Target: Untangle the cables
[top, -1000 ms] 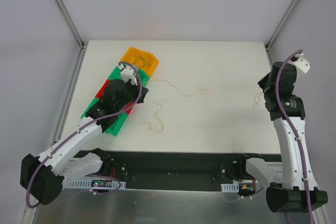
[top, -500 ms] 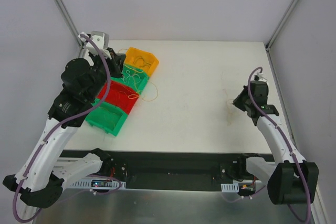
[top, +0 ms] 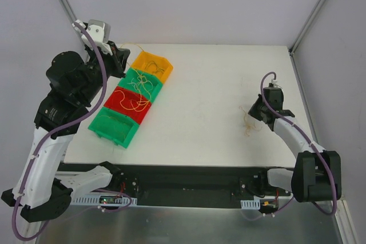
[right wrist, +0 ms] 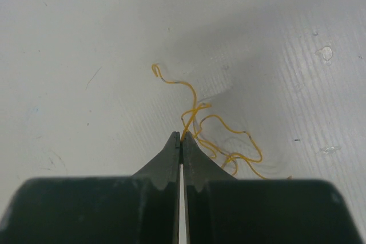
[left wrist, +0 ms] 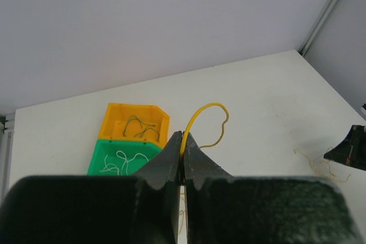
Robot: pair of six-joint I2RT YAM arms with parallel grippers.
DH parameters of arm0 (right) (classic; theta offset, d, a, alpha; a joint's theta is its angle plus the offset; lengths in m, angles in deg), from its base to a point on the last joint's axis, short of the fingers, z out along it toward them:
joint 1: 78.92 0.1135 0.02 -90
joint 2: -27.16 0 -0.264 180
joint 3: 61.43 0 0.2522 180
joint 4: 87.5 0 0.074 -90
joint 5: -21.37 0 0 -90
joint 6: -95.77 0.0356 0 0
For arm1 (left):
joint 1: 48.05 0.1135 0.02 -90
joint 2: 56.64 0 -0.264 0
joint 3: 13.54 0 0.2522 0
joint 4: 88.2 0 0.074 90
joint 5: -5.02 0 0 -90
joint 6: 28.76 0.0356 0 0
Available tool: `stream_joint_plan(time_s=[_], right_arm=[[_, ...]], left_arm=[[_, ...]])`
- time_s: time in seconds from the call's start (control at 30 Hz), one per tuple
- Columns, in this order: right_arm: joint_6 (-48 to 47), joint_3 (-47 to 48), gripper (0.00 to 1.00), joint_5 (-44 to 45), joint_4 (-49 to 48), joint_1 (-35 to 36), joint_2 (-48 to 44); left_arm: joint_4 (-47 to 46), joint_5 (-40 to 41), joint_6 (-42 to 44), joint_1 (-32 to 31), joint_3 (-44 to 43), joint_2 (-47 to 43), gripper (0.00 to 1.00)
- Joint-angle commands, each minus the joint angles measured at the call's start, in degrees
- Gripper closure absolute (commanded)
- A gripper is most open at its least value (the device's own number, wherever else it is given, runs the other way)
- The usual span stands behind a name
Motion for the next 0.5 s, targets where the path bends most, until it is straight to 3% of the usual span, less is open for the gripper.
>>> stream_joint_plan(time_s=[0.0,0.13,0.47], right_arm=[[-0.9,0.3,1.0,1.0,-4.6,0.5,-1.6],[-0.3,-1.2,0.99,0.8,-6.6,0.7,0.4],[-0.9,-2.0,1.0,1.4,-7.7,1.7,-0.7]], left_arm=[[1.9,-0.3,4.6,0.2,-8.3,1.6,1.0],[3.6,1.7,6.7,0.2,-11.3,1.1,1.0],[5.8,12.8,8.9,0.2,-2.8,-4.0,1.0]])
